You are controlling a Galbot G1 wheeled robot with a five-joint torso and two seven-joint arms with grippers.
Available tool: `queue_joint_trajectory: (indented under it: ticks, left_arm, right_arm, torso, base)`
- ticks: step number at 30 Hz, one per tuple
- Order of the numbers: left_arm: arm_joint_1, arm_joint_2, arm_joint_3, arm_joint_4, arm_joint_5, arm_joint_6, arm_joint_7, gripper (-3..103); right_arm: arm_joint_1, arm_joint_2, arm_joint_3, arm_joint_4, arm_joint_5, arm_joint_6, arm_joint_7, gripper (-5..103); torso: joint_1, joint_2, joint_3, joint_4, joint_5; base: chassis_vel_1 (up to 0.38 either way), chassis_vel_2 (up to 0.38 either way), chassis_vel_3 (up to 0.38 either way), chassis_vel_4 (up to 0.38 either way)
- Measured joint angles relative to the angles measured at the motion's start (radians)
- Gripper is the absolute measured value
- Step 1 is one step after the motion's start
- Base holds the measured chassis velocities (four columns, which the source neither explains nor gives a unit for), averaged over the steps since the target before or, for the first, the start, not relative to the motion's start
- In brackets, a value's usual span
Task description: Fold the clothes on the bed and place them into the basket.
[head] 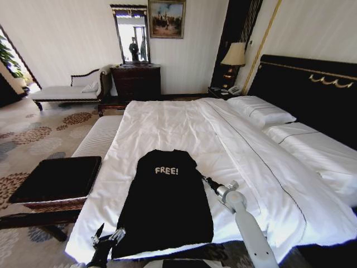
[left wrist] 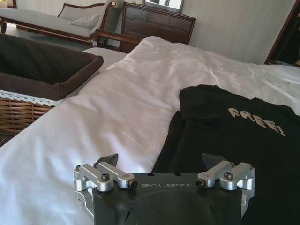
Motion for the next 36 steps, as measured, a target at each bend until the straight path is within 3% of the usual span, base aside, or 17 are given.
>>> queue_joint_trajectory:
  ticks: [13,25,36]
  left_arm:
    - [-0.003,-0.013,0.001,0.006,-0.002,-0.007,0.004,100]
    - [0.016,-0.039,-0.012,0.004,-0.001,-0.02,0.014,100]
    - [0.017,-0.042,-0.013,0.004,-0.001,-0.02,0.015,100]
  right_arm:
    - [0.029,-0.043,0.026,0.061,-0.133,0.083,-0.028,0]
    - [0.098,-0.056,0.046,-0.052,-0.244,0.139,-0.067,0]
    - [0.115,-0.055,0.027,-0.091,-0.274,0.153,-0.079,0]
  torso:
    - [0.0,0.0,0.0,0.0,0.0]
    - [0.0,0.0,0.0,0.0002,0.0]
    - [0.0,0.0,0.0,0.0,0.0]
  base:
    - [0.0,0.0,0.0,0.0]
    - [0.0,0.0,0.0,0.0]
    - [0.0,0.0,0.0,0.0]
